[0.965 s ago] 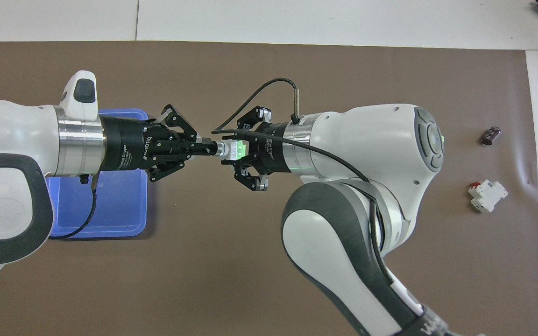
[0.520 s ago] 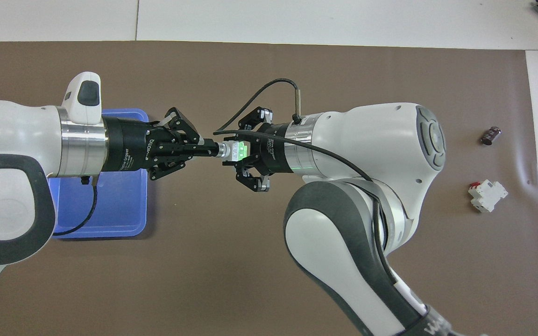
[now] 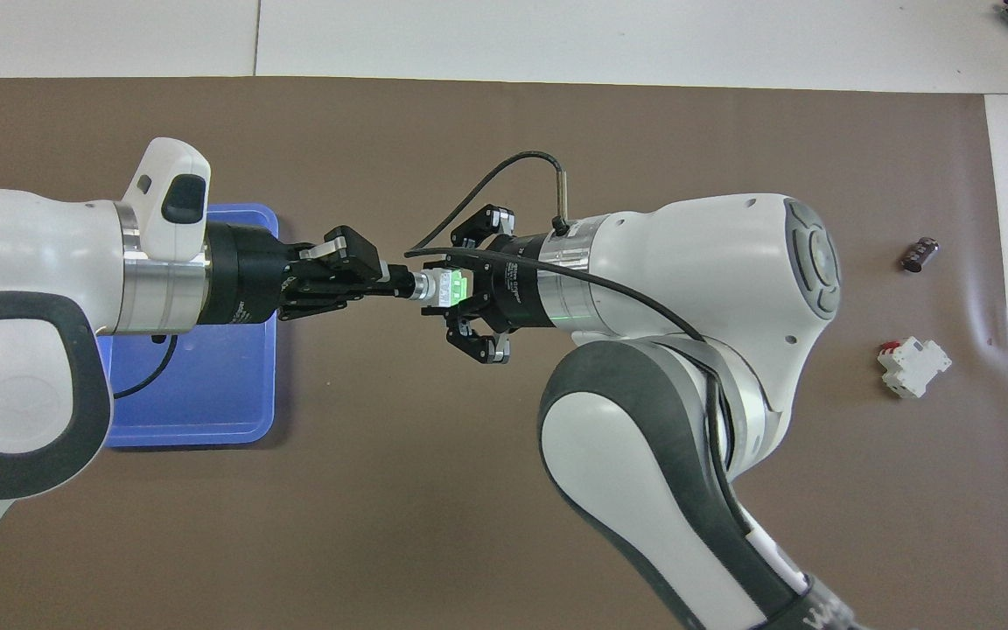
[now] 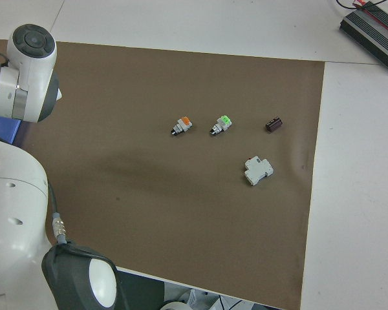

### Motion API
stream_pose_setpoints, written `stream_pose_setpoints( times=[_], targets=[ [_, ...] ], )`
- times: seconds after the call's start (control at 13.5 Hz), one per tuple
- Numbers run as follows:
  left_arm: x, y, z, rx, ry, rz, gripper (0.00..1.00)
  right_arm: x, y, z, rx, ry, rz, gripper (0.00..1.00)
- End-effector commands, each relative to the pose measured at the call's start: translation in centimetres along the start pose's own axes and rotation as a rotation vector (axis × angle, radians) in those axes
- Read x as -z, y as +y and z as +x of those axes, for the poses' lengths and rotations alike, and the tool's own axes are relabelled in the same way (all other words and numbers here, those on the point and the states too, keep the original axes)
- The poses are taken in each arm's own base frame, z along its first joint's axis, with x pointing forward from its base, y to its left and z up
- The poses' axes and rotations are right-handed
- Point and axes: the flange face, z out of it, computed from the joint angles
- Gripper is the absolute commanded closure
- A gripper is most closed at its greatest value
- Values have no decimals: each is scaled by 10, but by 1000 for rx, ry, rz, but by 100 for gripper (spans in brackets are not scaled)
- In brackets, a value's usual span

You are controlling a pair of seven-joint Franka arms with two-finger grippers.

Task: Turn and place switch with both arms
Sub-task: 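Close the left gripper on the switch held by the right gripper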

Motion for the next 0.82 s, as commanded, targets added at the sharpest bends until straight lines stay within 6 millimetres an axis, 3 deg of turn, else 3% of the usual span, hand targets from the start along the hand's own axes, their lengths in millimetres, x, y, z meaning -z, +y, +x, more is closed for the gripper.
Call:
stream_pose_setpoints(
  times=[0.0, 0.45, 0.74],
  targets=[
    [-18, 6, -22, -168, -57, 4, 100, 6, 1, -9, -12, -27, 18, 100],
    [-27, 12, -35, -547, -112, -11, 100, 7, 1, -10, -11, -28, 19, 100],
    [-35, 6, -47, -819, -219, 86, 100, 7, 1, -10, -11, -28, 19, 100]
  ],
)
